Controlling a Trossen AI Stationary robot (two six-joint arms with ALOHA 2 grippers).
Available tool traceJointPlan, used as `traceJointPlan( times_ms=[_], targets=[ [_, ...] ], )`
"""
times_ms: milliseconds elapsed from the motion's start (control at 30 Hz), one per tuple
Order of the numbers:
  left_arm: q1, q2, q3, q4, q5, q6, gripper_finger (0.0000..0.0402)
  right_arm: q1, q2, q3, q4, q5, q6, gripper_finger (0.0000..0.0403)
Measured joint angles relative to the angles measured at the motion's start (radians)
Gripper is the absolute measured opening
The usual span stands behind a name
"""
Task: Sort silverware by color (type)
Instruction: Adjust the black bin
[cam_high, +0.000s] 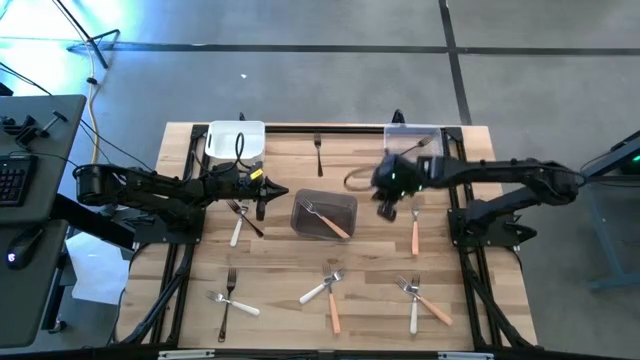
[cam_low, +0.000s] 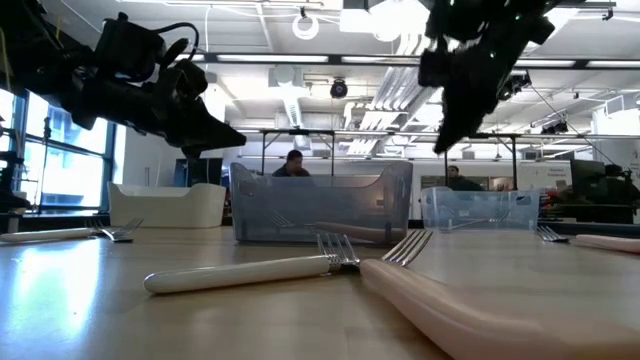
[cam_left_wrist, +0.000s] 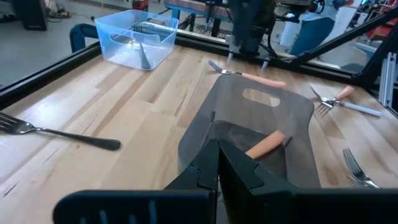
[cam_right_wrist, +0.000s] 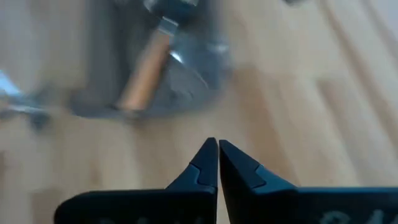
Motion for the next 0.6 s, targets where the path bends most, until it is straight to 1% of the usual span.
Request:
traceJointPlan(
  times_ms=[100,233,367,467,600],
  targets=[
    [0.0,0.0,0.0,-0.001,0.0,0.0,0.0,0.091,0.0,-0.022,0.094,0.064,0.062,0.0],
    [0.0,0.0,0.0,-0.009,0.0,0.0,0.0,0.136,0.019,-0.026,0.092,0.156,0.132,0.0],
    [0.001,0.0,0.0,-0.047,0.0,0.01,0.0,0.127,0.091,-0.026,0.09,0.168,0.138,0.0],
    [0.001,0.0,0.0,-0.084,-0.003,0.01,0.0,0.114,0.162,-0.026,0.097,0.147,0.129,0.0],
    [-0.001,0.0,0.0,-0.095,-0.005,-0.005,0.0,0.096,0.232,-0.027,0.169,0.127,0.123,0.0]
  ],
)
